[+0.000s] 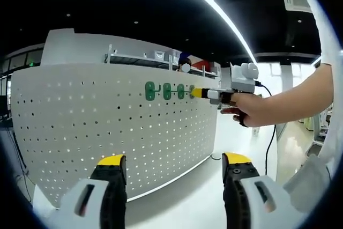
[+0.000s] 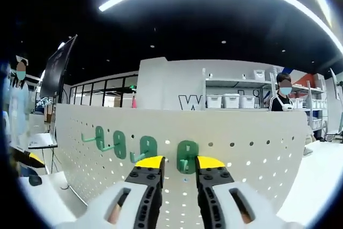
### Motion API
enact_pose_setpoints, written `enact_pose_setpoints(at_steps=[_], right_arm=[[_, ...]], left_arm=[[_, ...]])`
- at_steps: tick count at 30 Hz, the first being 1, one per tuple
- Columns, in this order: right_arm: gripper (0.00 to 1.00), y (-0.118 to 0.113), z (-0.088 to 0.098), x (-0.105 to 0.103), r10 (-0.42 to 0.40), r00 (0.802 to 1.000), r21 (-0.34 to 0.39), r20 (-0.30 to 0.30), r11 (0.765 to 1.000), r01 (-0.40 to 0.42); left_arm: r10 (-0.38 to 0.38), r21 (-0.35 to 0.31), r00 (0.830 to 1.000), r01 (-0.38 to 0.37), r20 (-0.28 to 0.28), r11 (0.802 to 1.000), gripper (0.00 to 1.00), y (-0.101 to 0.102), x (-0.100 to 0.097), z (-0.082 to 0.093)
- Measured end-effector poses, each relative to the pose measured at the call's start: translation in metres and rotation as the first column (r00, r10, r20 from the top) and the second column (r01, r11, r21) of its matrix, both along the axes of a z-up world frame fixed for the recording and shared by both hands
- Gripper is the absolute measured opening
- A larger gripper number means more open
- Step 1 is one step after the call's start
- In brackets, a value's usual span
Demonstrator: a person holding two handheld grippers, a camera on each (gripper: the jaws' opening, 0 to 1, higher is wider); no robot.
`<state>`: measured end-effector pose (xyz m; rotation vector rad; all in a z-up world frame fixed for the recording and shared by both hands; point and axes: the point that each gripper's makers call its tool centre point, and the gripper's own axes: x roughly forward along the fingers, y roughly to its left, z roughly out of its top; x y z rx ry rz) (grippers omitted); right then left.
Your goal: Insert the hook assembly into the mounting plate slot until the hook locks in place.
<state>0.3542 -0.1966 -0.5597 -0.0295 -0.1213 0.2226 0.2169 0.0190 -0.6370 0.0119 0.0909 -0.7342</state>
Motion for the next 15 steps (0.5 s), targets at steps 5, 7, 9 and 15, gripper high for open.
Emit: enact_pose_setpoints(at_steps=[5,7,9,15], right_arm=[[0.31,-0.001,-0.007,-0.005,0.015,1.0,-0.01,-0.014,1.0,-0.015],[0.35,0.0,-0.01,-0.006,0.027,0.999,-0.012,-0.019,1.0,-0.027],[0.38,0.003,-0.011,-0.008,0.047,0.999,-0.018,-0.017,0.999,-0.047],[0.47,0.013,-0.021,-0.014,0.11,0.993,-0.081,-0.035,0.99,-0.112]], left_arm=[[-0.001,0.001,1.0,0.001,0.002,1.0,0.75,-0.001,0.0,0.001],[-0.002,0.004,1.0,0.002,0.002,1.0,0.75,-0.001,0.0,0.001],[-0.002,0.005,1.0,0.002,0.002,1.0,0.76,-0.001,0.001,0.001],[-0.006,0.01,1.0,0.006,0.003,1.0,0.76,-0.002,0.001,0.0]])
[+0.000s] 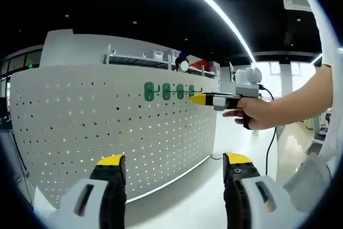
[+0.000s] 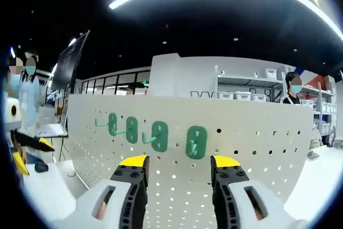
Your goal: Insert the hook assembly into the mounting plate slot until the hook locks in place.
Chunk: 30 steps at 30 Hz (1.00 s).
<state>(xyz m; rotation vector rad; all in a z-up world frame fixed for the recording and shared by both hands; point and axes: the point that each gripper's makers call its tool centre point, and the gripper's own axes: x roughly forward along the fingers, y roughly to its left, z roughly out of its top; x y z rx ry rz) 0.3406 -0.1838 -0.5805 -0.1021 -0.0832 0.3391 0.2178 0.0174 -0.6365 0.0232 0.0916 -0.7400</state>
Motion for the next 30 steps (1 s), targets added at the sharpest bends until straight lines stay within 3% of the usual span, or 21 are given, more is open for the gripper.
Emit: enact_pose_setpoints(at_steps=[10,22,30], right_arm=[[0.6,0.007,0.0,-0.007,0.056,0.998,0.024,0.016,0.998,-0.057],[0.6,0.006,0.002,-0.014,0.066,0.998,0.034,0.016,0.997,-0.067],[0.63,0.003,-0.002,-0.033,0.093,0.996,0.069,0.01,0.993,-0.094]], left_arm=[[0.003,-0.001,1.0,-0.003,0.004,1.0,0.77,0.001,0.0,0.001],[0.008,-0.004,1.0,-0.008,0.012,1.0,0.77,0.002,0.0,0.004],[0.016,-0.009,1.0,-0.016,0.013,1.0,0.77,0.005,0.0,0.004]])
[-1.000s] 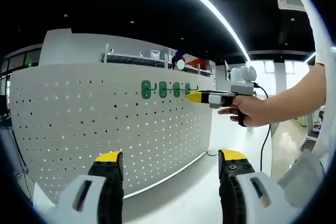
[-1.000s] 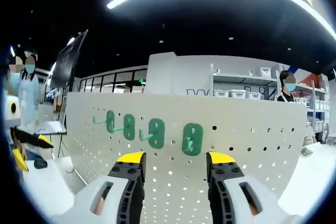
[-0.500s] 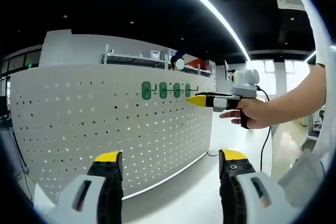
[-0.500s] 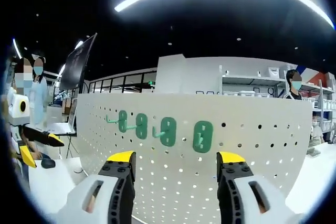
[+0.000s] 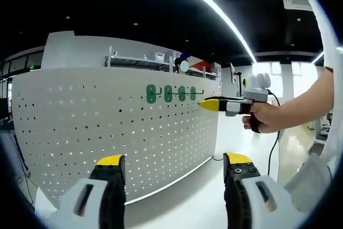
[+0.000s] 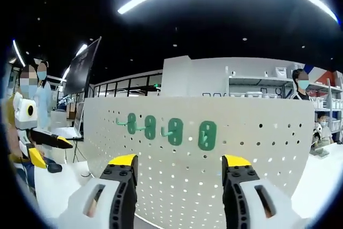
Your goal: Insert the hook assembly into the mounting plate slot until the hook locks in place.
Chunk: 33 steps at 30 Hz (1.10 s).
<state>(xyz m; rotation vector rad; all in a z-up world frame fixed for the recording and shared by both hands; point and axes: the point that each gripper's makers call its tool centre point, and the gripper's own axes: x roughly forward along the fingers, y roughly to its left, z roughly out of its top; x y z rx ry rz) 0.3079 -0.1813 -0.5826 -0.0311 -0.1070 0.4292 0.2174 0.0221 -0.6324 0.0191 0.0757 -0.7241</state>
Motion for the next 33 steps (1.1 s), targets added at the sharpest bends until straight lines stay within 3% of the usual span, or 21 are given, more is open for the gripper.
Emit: enact_pose_setpoints(at_steps=[14,33], right_arm=[[0.67,0.0,-0.001,-0.018,0.018,1.0,0.006,0.003,1.0,-0.018],[0.73,-0.015,-0.018,-0.067,0.056,0.998,0.035,-0.016,0.998,-0.055]], left_arm=[[0.007,0.001,1.0,-0.007,0.013,1.0,0.77,0.003,-0.002,0.004],[0.023,0.016,0.999,-0.023,0.028,1.0,0.79,0.017,-0.009,0.002]])
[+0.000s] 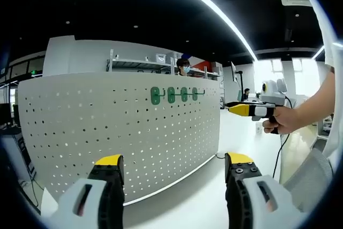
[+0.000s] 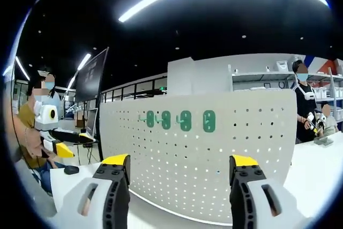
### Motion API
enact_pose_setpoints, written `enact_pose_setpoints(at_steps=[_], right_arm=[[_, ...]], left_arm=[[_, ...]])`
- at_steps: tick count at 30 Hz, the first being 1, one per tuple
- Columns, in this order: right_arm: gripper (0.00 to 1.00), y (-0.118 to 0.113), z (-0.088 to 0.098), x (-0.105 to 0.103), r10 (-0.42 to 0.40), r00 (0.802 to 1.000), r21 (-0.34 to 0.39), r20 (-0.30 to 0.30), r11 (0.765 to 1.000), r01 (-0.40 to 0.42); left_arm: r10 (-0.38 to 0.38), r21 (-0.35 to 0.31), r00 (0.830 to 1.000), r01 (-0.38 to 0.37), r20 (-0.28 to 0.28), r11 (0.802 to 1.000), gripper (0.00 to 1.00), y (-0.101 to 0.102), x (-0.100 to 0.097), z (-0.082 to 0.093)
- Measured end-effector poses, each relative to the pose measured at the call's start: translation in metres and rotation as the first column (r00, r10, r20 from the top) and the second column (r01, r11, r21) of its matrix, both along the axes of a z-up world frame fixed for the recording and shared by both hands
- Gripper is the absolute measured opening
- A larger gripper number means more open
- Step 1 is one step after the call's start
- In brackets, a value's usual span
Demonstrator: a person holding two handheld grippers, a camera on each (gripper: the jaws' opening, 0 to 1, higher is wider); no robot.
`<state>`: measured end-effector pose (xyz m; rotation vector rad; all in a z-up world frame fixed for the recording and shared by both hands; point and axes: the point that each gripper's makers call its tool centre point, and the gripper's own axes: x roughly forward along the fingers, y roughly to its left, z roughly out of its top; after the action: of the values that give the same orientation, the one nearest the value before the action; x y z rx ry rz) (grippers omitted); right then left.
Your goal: Insert the hook assembly into the mounting plate slot until the hook locks in place.
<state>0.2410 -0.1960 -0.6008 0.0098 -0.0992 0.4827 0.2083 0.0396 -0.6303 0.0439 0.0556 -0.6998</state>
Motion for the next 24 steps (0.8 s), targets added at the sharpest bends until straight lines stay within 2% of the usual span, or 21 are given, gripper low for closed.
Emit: enact_pose_setpoints(at_steps=[14,24], right_arm=[[0.76,-0.011,-0.018,-0.031,0.003,0.999,0.005,-0.033,1.0,-0.003],[0.77,-0.02,-0.03,-0.047,-0.004,0.998,0.01,-0.061,1.0,0.005]], left_arm=[[0.036,0.003,0.999,-0.036,-0.019,0.999,0.84,0.028,-0.018,-0.011],[0.075,0.008,0.996,-0.075,-0.053,0.997,0.84,0.049,-0.031,-0.027]])
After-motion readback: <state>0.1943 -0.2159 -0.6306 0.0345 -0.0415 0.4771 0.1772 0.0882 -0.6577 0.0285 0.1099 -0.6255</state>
